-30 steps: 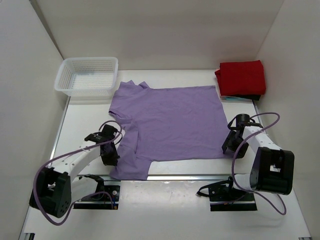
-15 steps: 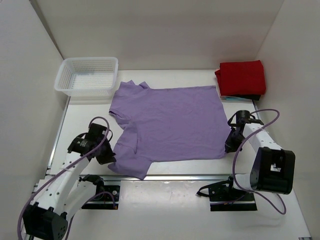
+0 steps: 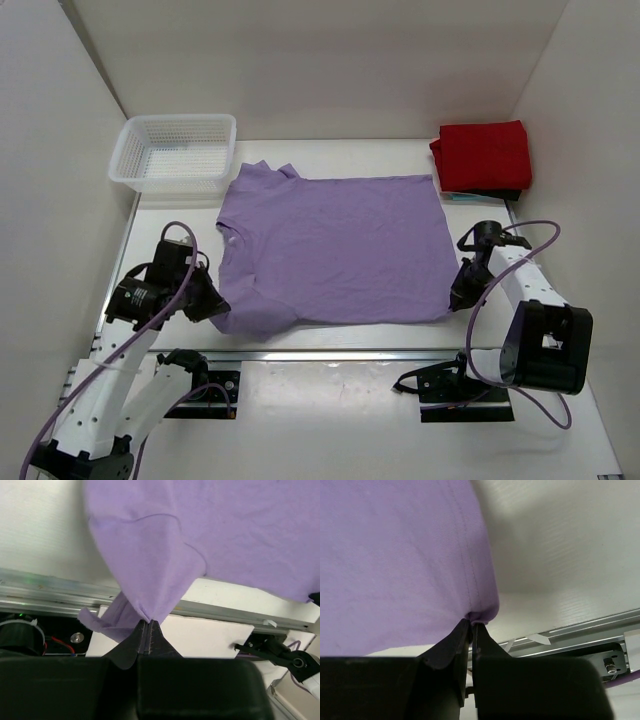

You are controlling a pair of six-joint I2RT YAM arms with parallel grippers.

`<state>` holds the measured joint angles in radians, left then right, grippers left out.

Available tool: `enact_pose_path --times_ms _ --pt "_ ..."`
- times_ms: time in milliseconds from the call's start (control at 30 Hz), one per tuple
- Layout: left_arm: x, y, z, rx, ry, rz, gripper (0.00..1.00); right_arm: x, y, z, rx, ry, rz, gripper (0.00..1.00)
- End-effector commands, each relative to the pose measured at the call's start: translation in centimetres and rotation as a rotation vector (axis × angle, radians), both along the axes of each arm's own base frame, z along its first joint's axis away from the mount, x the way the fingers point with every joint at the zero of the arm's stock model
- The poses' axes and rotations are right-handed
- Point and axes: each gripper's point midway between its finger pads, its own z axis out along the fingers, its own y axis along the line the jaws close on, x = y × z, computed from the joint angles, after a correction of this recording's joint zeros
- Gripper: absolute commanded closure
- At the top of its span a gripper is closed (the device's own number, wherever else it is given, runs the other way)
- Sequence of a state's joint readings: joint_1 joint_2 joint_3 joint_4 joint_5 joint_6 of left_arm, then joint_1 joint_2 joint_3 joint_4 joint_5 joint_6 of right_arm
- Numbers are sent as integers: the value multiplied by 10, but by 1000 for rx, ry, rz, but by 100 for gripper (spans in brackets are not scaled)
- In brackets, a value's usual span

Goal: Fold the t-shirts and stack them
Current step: Grap the side of the flattened tshirt closest away from the robot with both arms, then fold the flattened tshirt in 1/3 of the way

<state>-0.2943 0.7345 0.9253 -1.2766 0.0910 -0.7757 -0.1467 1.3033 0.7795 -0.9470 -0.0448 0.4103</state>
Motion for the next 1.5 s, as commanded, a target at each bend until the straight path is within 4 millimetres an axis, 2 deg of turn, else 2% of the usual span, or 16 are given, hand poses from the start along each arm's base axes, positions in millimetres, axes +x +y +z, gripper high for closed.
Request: enact_pose_path --times_ms 0,100,200,300,533,600,800,900,933,1000,1067,1233,1267,1400,1433,1467 --pt "22 -16 32 -62 -130 -46 100 17 -7 16 -20 -51 -7 100" --pt "46 -27 50 -46 -199 -87 100 25 -13 22 -29 -62 -16 100" --pt "66 -27 62 -15 -240 -86 100 37 -17 29 -23 -93 -34 100" --pt "87 -24 55 3 -246 -74 100 52 -20 35 -11 -121 -44 100" --pt "117 -21 11 47 -176 -70 100 87 -26 37 14 -130 -46 100" --pt "129 -13 6 45 -188 -36 100 95 -28 36 18 -125 -40 100" --pt "154 2 6 102 -206 11 100 123 -31 31 24 -122 -20 100" --pt "164 6 6 105 -205 33 100 133 -27 27 44 -102 3 100" --pt "167 6 4 99 -200 29 100 141 -27 31 40 -121 10 100" --pt "172 11 3 110 -195 53 100 148 -24 24 43 -98 26 100" --pt "179 15 6 117 -204 71 100 156 -23 27 40 -104 41 100" --pt "198 22 8 125 -214 90 100 167 -14 22 55 -83 78 100" --pt "202 21 14 124 -234 88 100 169 -14 19 59 -75 80 100" --pt "219 27 9 142 -225 116 100 181 -7 19 61 -79 122 100" --pt "223 32 7 146 -220 132 100 177 -5 16 65 -56 135 100" --pt "226 30 5 140 -214 131 100 184 -3 19 62 -75 140 100"
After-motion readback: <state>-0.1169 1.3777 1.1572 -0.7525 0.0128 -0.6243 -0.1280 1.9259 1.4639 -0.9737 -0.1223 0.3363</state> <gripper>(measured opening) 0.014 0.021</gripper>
